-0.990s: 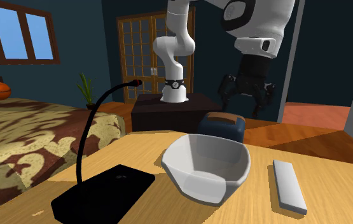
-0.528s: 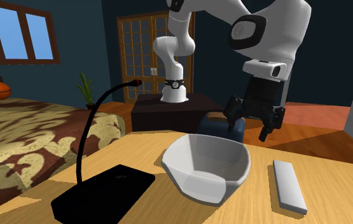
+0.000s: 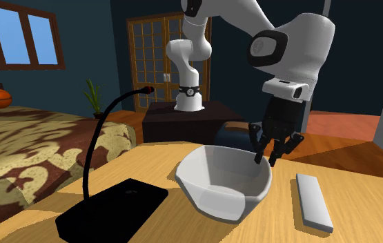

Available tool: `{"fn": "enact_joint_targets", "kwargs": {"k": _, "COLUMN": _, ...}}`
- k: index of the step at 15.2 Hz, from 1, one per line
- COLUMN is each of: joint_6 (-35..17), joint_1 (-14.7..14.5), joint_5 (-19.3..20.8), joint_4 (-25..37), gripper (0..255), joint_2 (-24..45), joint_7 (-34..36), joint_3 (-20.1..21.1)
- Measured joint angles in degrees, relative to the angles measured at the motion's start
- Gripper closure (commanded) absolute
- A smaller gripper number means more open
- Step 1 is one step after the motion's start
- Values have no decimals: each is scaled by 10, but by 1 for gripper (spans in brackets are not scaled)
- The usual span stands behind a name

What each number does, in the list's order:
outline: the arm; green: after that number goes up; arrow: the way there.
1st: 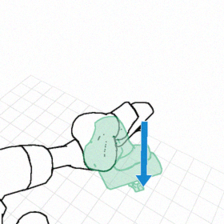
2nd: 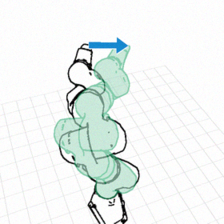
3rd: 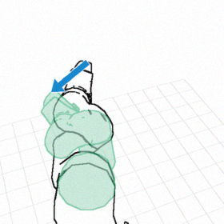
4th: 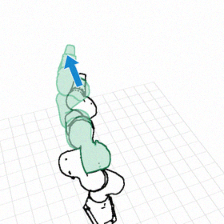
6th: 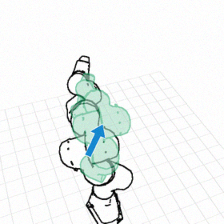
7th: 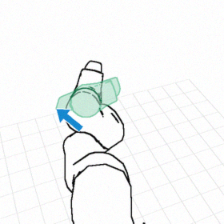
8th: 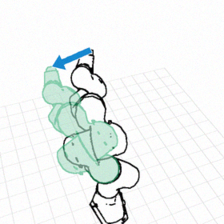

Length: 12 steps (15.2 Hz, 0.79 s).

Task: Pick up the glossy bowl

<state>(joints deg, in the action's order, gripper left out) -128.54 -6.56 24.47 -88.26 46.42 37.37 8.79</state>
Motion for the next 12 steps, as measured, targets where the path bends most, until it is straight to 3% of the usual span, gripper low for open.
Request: {"fn": "enact_joint_targets", "kwargs": {"k": 12, "joint_6": 12, "joint_1": 1, "joint_5": -4, "joint_4": -3, "gripper": 255, "joint_2": -15, "joint_7": -3, "joint_3": 3}}
